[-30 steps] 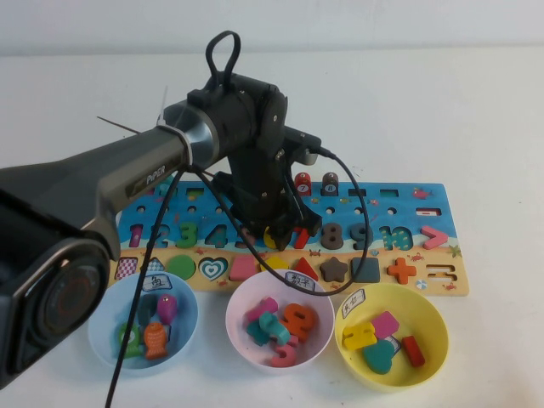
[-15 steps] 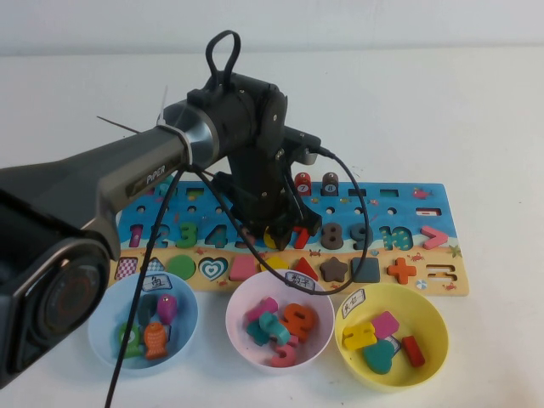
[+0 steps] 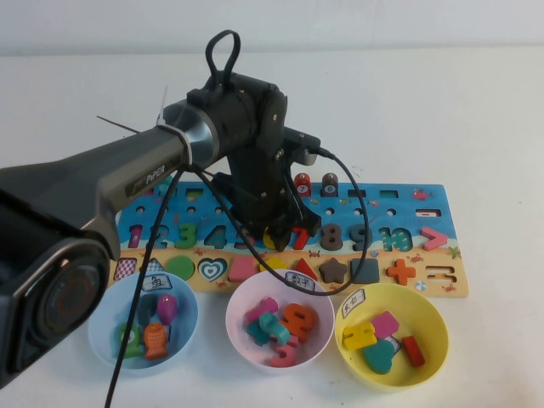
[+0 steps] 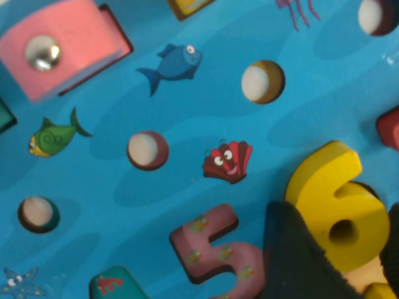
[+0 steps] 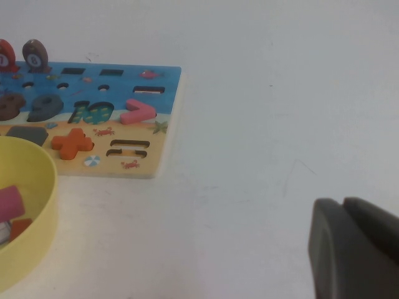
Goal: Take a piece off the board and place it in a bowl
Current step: Pick up the "number 6"
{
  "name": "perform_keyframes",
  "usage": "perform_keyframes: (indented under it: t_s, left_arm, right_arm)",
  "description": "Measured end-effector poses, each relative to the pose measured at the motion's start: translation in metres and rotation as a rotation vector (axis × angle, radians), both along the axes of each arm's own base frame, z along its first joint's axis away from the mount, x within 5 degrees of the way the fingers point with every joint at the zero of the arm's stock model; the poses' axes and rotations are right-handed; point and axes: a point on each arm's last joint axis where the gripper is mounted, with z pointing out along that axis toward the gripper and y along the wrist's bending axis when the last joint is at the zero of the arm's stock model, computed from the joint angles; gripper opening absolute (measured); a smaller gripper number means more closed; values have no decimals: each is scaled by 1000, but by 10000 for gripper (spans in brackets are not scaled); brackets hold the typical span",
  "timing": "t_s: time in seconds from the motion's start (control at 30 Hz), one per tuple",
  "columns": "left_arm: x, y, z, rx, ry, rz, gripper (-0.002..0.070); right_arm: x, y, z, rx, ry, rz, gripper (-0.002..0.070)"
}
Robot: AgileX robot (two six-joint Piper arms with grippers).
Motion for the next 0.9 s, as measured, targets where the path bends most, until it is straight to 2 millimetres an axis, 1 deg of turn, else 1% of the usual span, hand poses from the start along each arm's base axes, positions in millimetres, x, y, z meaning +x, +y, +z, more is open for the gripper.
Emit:
perform_keyframes:
  t_s: [0.13, 0.6, 0.7, 0.73, 0.8, 0.9]
  left_arm:
    - [-1, 0, 1, 2, 4, 0, 253]
    - [-3, 3, 15, 5, -19, -4, 253]
    - [-4, 5, 24, 21, -48, -17, 253]
    - [-7, 6, 32, 41, -69, -29, 253]
    - [-17, 2, 45, 83, -94, -73, 253]
    - [-39, -9, 74, 103, -162, -161, 253]
  right_arm:
    - [0, 0, 0, 0, 0, 0, -17]
    - [0, 0, 0, 0, 0, 0, -17]
    - [0, 0, 0, 0, 0, 0, -17]
    - [0, 0, 0, 0, 0, 0, -17]
    - [0, 0, 0, 0, 0, 0, -17]
    - [0, 0, 0, 0, 0, 0, -17]
